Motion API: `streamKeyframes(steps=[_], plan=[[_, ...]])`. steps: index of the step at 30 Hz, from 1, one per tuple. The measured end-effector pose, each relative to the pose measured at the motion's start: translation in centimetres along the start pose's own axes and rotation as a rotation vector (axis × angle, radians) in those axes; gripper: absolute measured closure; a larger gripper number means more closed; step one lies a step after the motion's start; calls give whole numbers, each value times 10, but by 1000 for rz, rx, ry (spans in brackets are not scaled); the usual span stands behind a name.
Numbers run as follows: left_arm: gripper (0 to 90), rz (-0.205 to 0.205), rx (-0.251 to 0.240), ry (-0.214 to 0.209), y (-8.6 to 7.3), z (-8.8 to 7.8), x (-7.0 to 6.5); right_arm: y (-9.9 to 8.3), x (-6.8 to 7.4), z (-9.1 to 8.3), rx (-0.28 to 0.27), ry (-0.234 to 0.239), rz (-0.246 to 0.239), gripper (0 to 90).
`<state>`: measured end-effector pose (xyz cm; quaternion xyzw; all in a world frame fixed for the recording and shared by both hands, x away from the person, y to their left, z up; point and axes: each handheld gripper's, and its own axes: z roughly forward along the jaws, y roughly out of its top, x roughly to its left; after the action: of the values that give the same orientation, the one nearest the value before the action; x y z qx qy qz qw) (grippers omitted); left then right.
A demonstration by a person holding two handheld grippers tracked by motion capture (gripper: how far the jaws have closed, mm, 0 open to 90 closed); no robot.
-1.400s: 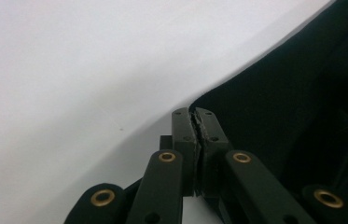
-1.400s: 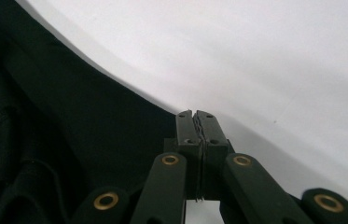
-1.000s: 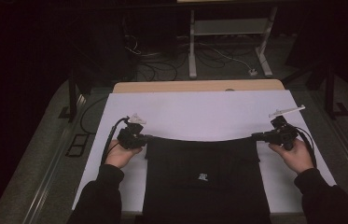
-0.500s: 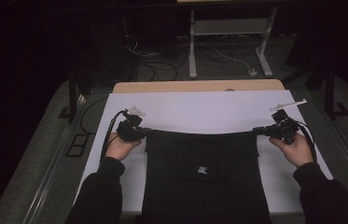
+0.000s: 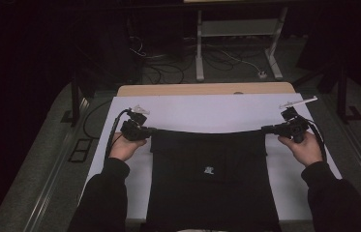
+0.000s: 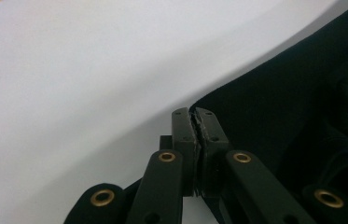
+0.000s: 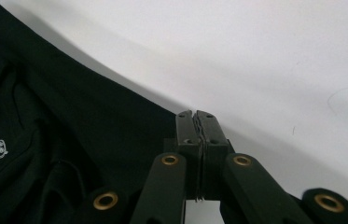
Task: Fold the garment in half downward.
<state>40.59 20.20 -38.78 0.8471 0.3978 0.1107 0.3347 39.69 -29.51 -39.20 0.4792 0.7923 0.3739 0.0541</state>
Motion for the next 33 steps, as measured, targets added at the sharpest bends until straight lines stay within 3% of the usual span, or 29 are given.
streamKeyframes(steps=[9, 20, 33], plan=[[867, -13, -6, 1, 6, -1, 5, 15, -3, 2, -2, -17, -2, 877], [867, -20, 3, 20, 21, 9, 10, 27, -17, 1, -12, -47, 31, 877], [867, 18, 6, 56, 44, 8, 12, 42, -27, 7, -20, -55, 56, 877]])
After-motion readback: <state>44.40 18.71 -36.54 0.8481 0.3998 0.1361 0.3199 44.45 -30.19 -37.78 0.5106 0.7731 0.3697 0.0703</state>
